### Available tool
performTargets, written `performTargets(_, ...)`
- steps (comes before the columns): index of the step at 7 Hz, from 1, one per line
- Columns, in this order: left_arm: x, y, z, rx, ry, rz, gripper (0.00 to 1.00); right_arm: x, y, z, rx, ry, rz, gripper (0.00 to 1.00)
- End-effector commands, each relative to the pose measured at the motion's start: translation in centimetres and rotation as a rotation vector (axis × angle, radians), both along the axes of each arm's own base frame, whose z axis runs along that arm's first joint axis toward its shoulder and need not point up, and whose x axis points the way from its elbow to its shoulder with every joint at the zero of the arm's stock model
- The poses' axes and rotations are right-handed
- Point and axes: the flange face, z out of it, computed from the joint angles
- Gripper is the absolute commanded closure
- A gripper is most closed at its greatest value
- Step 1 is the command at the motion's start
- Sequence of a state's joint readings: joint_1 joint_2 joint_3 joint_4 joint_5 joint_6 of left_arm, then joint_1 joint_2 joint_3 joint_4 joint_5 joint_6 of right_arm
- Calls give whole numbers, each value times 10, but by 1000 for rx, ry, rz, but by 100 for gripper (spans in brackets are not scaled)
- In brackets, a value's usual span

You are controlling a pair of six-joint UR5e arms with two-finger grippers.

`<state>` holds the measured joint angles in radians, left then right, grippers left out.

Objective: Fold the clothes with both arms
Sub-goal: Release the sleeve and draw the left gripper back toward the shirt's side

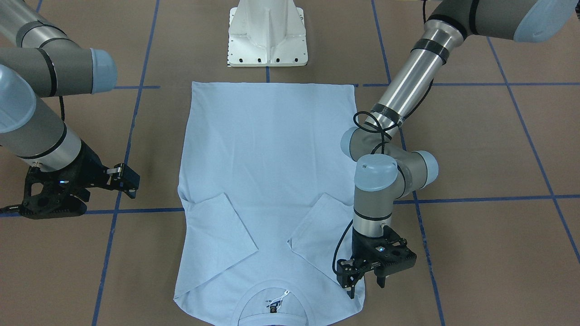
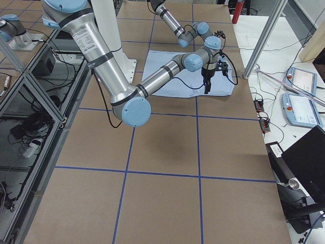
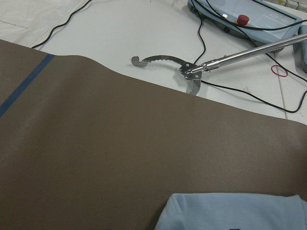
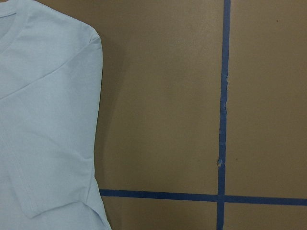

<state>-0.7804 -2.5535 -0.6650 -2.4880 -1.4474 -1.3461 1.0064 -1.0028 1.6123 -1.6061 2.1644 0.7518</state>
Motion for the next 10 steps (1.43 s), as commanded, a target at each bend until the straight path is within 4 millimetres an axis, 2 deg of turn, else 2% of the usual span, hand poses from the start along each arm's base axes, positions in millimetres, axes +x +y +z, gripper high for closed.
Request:
performTargets(1, 7, -4, -18, 20, 15, -2, 28, 0, 0, 2, -3, 2, 0, 0)
performTargets(2, 6, -5, -19, 19, 15, 0, 44, -1, -1, 2, -4, 3, 0, 0)
performTargets(3, 6, -6, -12, 13, 1, 0, 65, -1, -1, 3, -6, 4, 0, 0)
performTargets(5, 7, -7, -4, 12, -23, 3, 70, -1, -1, 4, -7, 4, 0, 0)
performTargets(6, 7, -7, -4, 12, -23, 3, 76, -1, -1, 4, -7, 4, 0, 0)
performTargets(7, 6, -7, -4, 18, -30, 9, 92, -1, -1, 4, -7, 4, 0, 0)
performTargets(8, 5, -7, -4, 36, -55, 28, 100, -1, -1, 6, -9, 6, 0, 0)
performTargets(10, 1, -10, -4, 43, -65, 33, 100, -2, -2, 6, -10, 7, -1, 0)
